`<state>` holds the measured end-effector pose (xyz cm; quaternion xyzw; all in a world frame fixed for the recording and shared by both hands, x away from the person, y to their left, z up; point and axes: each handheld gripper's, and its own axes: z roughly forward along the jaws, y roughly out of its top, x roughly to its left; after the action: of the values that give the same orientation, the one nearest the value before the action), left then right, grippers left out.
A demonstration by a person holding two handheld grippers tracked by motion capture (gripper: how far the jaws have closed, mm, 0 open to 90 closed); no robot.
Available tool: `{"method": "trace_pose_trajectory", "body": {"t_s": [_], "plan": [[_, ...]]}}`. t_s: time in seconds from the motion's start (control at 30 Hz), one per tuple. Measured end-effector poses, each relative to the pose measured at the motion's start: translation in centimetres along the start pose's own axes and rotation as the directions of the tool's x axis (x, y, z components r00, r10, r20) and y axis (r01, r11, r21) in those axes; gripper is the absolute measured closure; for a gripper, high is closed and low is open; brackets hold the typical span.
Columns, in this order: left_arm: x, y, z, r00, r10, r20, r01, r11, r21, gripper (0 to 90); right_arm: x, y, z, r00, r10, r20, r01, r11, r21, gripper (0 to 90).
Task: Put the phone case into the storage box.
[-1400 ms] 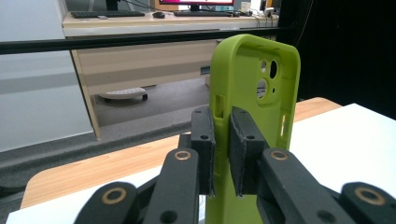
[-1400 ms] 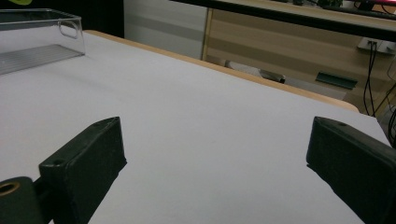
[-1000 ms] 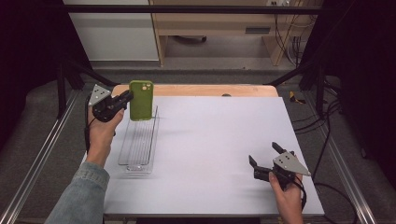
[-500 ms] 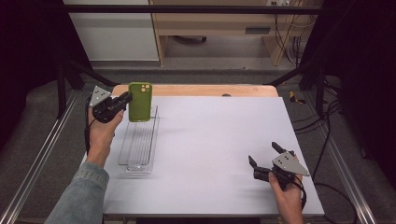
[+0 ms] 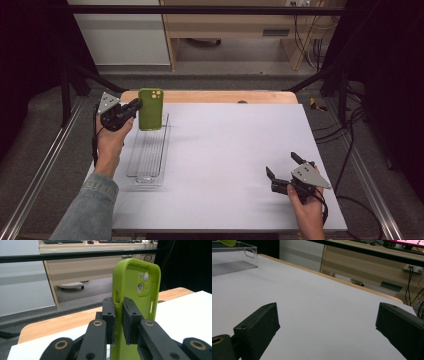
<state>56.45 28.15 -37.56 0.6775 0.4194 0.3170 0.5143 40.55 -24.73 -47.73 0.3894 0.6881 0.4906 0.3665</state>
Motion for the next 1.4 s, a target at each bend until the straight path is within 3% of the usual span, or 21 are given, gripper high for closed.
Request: {"method": "trace_pose_trajectory", "body": {"t_s": [0.43, 1.13, 1.4], "plan": [[0.2, -0.3, 0.8, 0.9998, -0.021, 0.0, 0.021, 0.9998, 0.002, 80.9, 0.0, 0.0, 0.0, 1.0, -0.001, 0.001, 0.001, 1.0, -0.001, 5.0], [0.1, -0.3, 2.7, 0.9999, 0.016, -0.003, -0.015, 0.9993, 0.034, 80.9, -0.1, 0.0, 0.0, 1.0, 0.006, -0.003, -0.006, 1.0, -0.008, 4.8], [0.2, -0.4, 3.0, 0.9999, 0.011, -0.005, -0.01, 0.9993, 0.037, 80.9, 0.0, 0.0, 0.1, 1.0, 0.004, -0.007, -0.004, 1.0, -0.006, 4.7]]}}
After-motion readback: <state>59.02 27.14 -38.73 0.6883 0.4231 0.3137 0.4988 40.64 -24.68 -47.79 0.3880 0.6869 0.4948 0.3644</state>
